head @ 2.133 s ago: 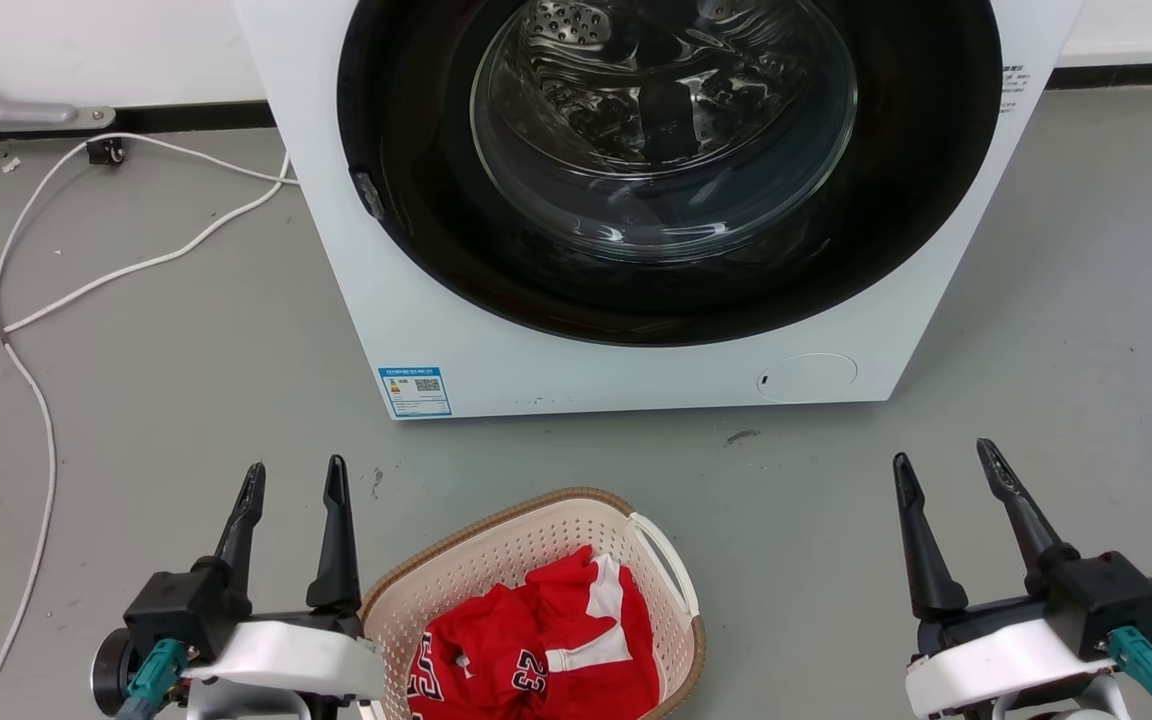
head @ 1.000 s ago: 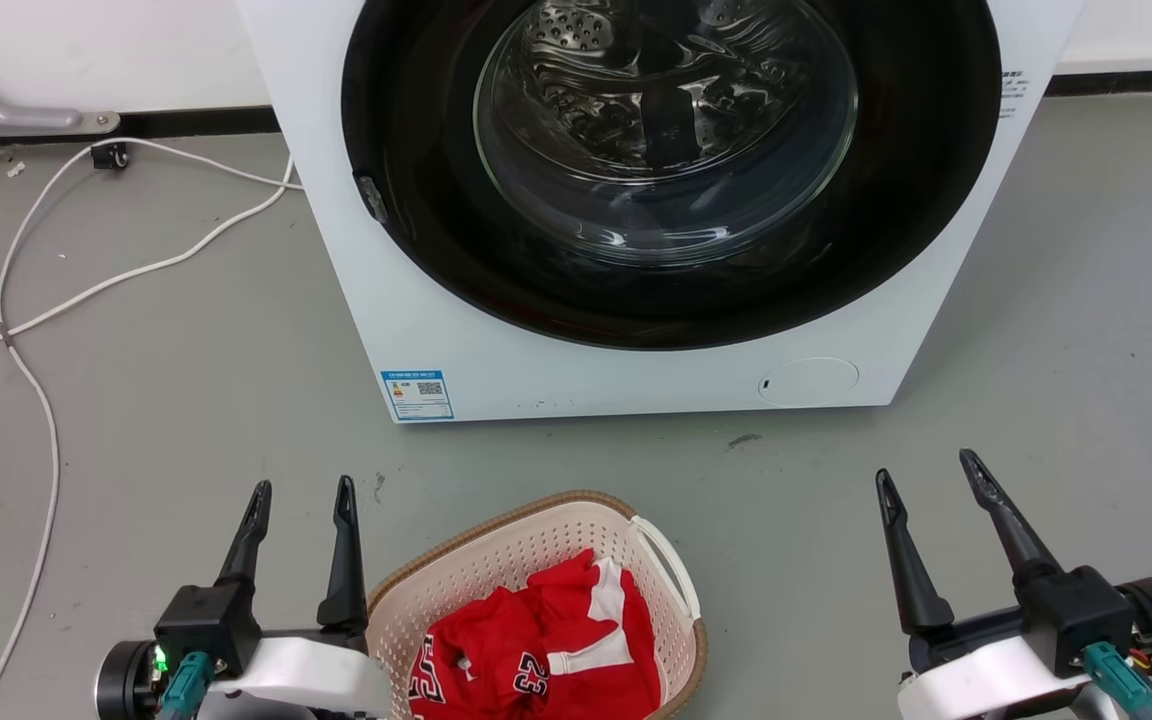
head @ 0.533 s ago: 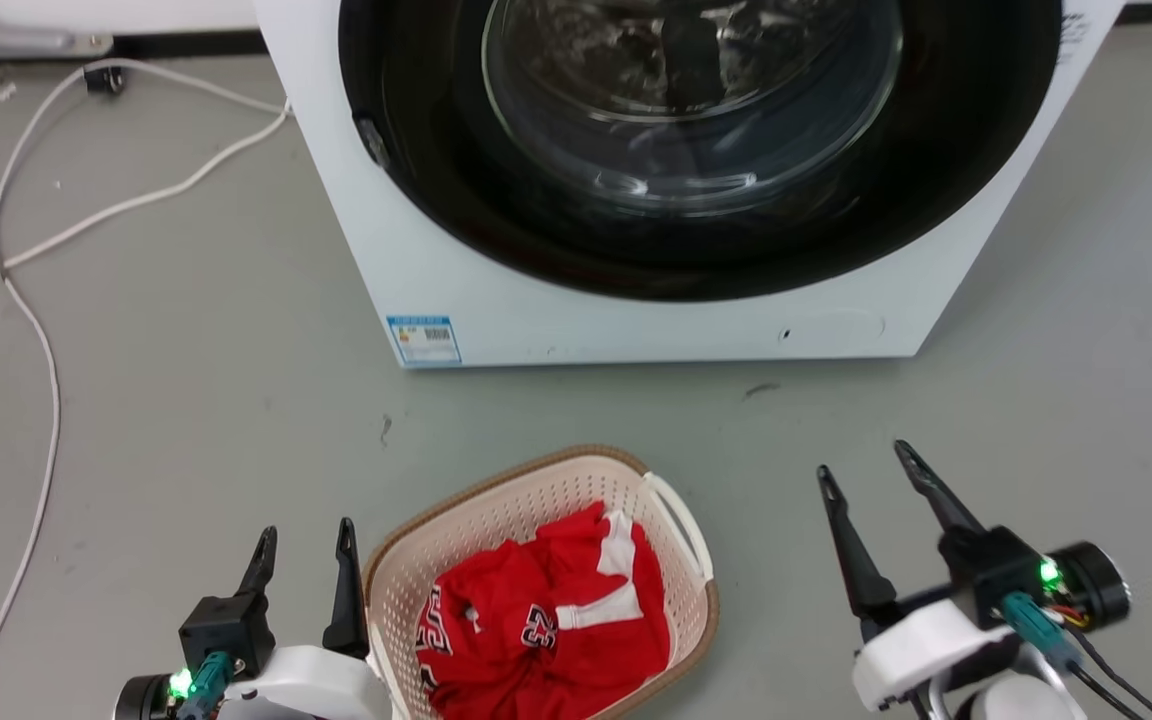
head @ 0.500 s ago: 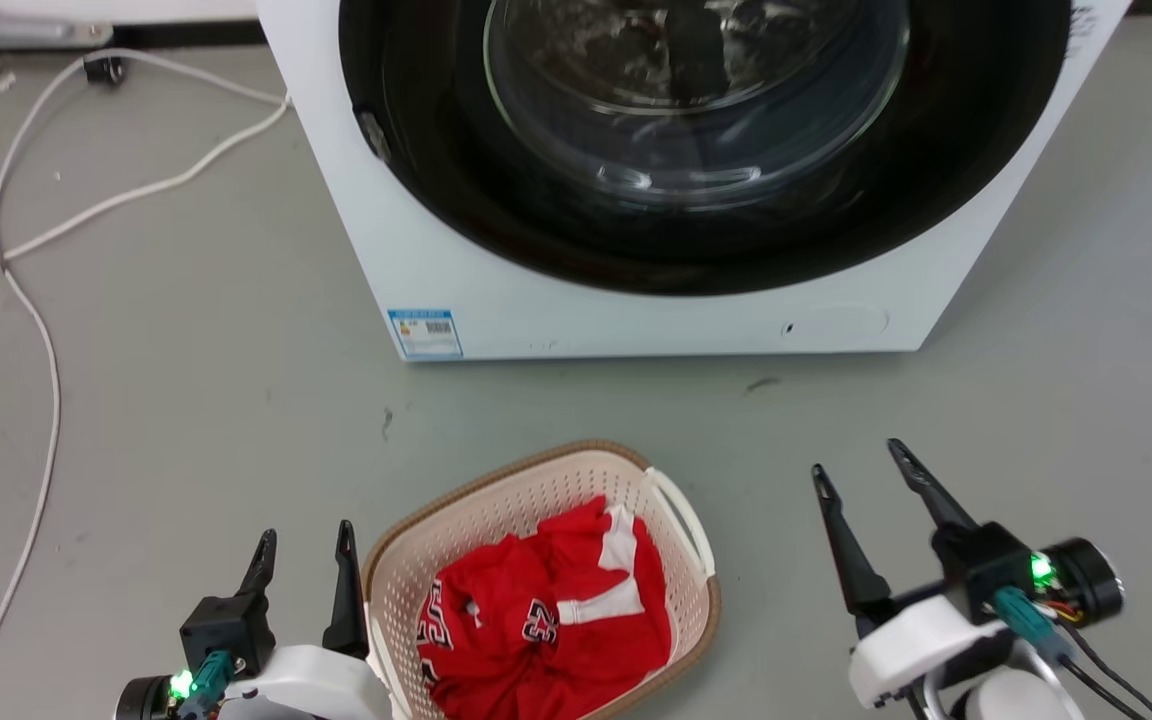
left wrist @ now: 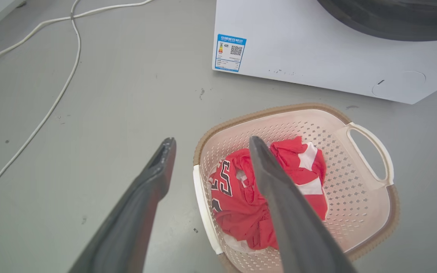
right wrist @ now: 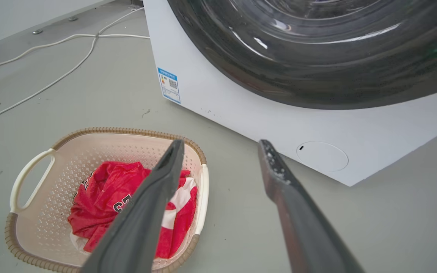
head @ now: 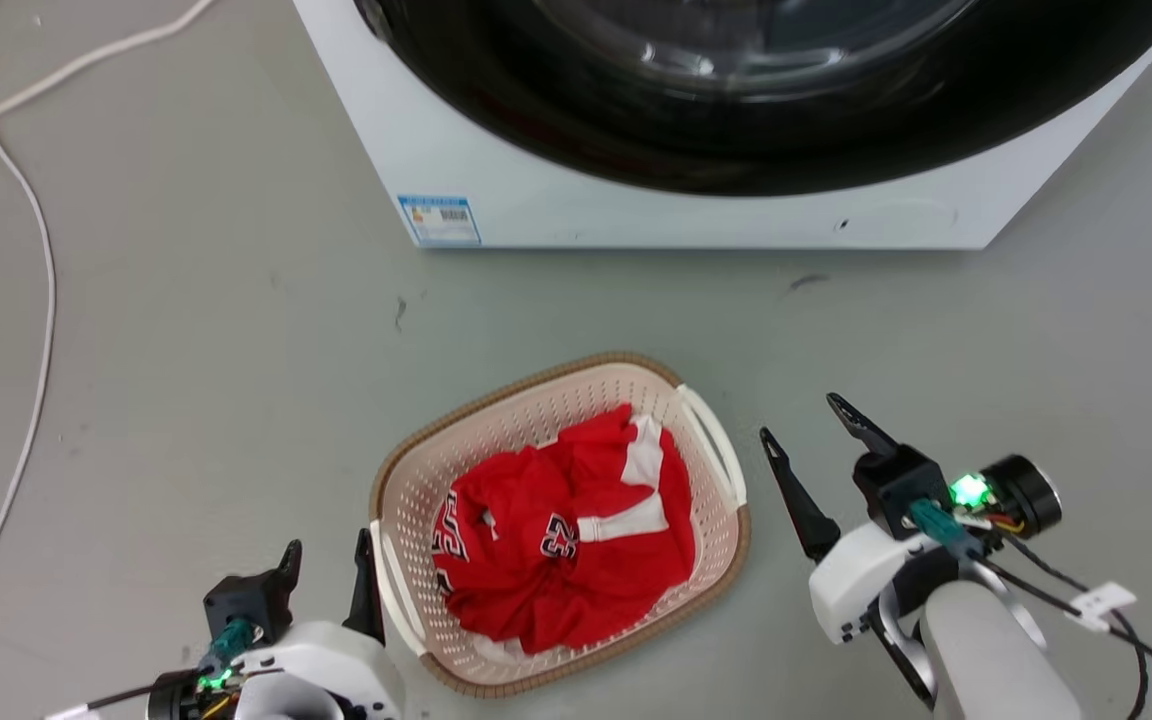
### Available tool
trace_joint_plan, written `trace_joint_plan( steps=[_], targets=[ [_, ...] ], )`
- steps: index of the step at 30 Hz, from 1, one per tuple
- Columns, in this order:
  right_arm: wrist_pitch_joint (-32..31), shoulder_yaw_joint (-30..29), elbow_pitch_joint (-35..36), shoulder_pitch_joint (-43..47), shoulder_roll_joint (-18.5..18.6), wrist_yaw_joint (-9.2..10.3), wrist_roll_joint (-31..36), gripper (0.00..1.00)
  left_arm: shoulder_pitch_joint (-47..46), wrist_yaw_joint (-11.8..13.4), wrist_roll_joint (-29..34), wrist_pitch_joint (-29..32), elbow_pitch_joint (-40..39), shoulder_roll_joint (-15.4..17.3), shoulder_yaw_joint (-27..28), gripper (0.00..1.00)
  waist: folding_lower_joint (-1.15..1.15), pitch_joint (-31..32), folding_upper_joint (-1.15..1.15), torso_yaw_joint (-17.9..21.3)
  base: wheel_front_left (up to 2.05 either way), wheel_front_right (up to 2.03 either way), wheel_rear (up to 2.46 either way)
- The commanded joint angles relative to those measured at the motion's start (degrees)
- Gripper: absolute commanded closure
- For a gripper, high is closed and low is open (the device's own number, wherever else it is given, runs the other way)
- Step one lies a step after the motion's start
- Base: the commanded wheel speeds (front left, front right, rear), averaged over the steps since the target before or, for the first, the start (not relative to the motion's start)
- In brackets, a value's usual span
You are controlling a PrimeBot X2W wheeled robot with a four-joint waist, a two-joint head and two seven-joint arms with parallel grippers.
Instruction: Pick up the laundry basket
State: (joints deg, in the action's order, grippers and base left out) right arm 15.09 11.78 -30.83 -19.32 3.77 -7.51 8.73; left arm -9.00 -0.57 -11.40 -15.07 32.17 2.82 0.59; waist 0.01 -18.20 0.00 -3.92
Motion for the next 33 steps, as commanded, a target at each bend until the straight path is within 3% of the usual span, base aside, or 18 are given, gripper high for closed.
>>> trace_joint_plan(
  steps=[1,21,33],
  targets=[
    [0.11,0.69,-1.42,-1.97,0.55,0.04,-0.27,0.0,-1.53,-0.37,-0.74,-0.16,1.04,0.11,-0.23,0.0,-0.01,-2.31,0.0,-0.56,0.0,0.0,0.0],
    [0.12,10.61,-22.58,-19.14,3.25,0.04,-4.03,0.0,-12.49,-0.94,-5.47,-0.16,14.83,0.11,-3.72,0.0,-0.01,-15.34,0.0,-2.39,0.0,0.0,0.0],
    [0.11,14.07,-31.31,-27.68,3.84,0.04,-4.54,0.0,-17.64,-1.52,-8.1,-0.16,19.42,0.12,-5.99,0.0,-0.01,-22.04,0.0,-3.67,0.0,0.0,0.0]
  ],
)
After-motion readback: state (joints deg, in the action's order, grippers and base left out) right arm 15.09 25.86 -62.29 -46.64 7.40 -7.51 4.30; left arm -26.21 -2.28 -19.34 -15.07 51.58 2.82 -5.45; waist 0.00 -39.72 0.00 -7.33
